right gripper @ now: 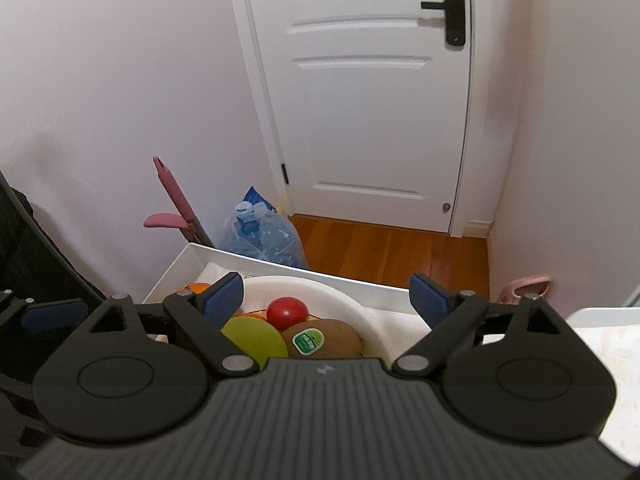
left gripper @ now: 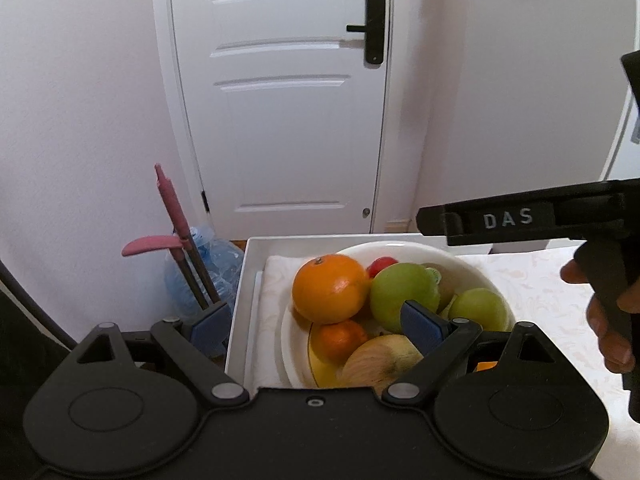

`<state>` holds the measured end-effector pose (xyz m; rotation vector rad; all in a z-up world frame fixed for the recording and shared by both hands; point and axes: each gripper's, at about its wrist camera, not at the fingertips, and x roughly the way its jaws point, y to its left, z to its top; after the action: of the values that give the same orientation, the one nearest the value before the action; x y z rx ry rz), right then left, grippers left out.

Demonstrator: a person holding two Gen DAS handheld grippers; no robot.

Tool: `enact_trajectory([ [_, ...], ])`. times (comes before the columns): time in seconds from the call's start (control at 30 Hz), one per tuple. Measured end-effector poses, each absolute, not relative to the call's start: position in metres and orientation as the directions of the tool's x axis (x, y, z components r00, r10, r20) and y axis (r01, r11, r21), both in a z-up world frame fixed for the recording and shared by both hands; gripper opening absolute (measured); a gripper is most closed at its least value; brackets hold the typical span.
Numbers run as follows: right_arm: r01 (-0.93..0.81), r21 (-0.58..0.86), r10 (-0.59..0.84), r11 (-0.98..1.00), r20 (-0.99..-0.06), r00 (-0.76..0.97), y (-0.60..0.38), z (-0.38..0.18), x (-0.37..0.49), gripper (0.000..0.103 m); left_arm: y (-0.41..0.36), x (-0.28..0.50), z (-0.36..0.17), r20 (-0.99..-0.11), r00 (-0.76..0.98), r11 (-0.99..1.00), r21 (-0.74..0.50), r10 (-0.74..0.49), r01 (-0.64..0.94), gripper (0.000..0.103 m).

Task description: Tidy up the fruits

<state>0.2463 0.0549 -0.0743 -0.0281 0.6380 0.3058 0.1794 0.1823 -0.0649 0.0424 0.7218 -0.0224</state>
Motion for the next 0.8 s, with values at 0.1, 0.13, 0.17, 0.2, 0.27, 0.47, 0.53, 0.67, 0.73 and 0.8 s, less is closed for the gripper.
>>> enact_trajectory([
  [0.1, -0.282, 0.058, 0.263, 0.958, -0.578, 0.773, 0.044, -0.061, 0.23, 0.103, 0.176, 0.173, -0.055, -0.647, 0.763, 0.998, 0.036, -0.01, 0.044, 0.094],
  [0.13, -0.28, 0.054, 0.259, 0.958, -0.575, 0.776, 0.04, -0.057, 0.224, 0.103, 0.173, 0.17, -0.051, -0.64, 0.768, 0.998, 0.036, -0.011, 0.045, 0.094],
  [0.17, -0.276, 0.051, 0.255, 0.96, -0.571, 0.78, 0.035, -0.052, 0.218, 0.103, 0.171, 0.168, -0.047, -0.636, 0.771, 0.998, 0.035, -0.013, 0.045, 0.094],
  [0.2, -0.273, 0.047, 0.25, 0.961, -0.569, 0.784, 0.029, -0.047, 0.211, 0.103, 0.167, 0.165, -0.043, -0.631, 0.775, 0.998, 0.033, -0.013, 0.044, 0.094],
  [0.27, -0.266, 0.04, 0.242, 0.963, -0.561, 0.792, 0.017, -0.038, 0.195, 0.103, 0.159, 0.156, -0.033, -0.619, 0.785, 0.999, 0.033, -0.012, 0.041, 0.094],
  [0.47, -0.239, -0.001, 0.2, 0.971, -0.543, 0.815, -0.023, -0.01, 0.14, 0.103, 0.134, 0.125, -0.006, -0.589, 0.808, 0.999, 0.036, -0.001, 0.028, 0.094],
  [0.53, -0.226, -0.006, 0.187, 0.974, -0.54, 0.821, -0.038, -0.001, 0.119, 0.103, 0.126, 0.113, 0.004, -0.586, 0.81, 0.999, 0.03, 0.001, 0.02, 0.094],
  [0.67, -0.194, -0.024, 0.149, 0.981, -0.548, 0.823, -0.061, 0.011, 0.084, 0.103, 0.111, 0.088, 0.022, -0.574, 0.819, 1.0, 0.024, 0.008, 0.007, 0.097],
  [0.73, -0.174, -0.034, 0.127, 0.984, -0.552, 0.824, -0.072, 0.014, 0.07, 0.103, 0.103, 0.075, 0.029, -0.564, 0.825, 0.999, 0.032, 0.017, 0.002, 0.1],
  [0.8, -0.155, -0.044, 0.105, 0.987, -0.556, 0.824, -0.081, 0.015, 0.055, 0.103, 0.098, 0.065, 0.033, -0.561, 0.828, 0.999, 0.043, 0.026, -0.002, 0.101],
])
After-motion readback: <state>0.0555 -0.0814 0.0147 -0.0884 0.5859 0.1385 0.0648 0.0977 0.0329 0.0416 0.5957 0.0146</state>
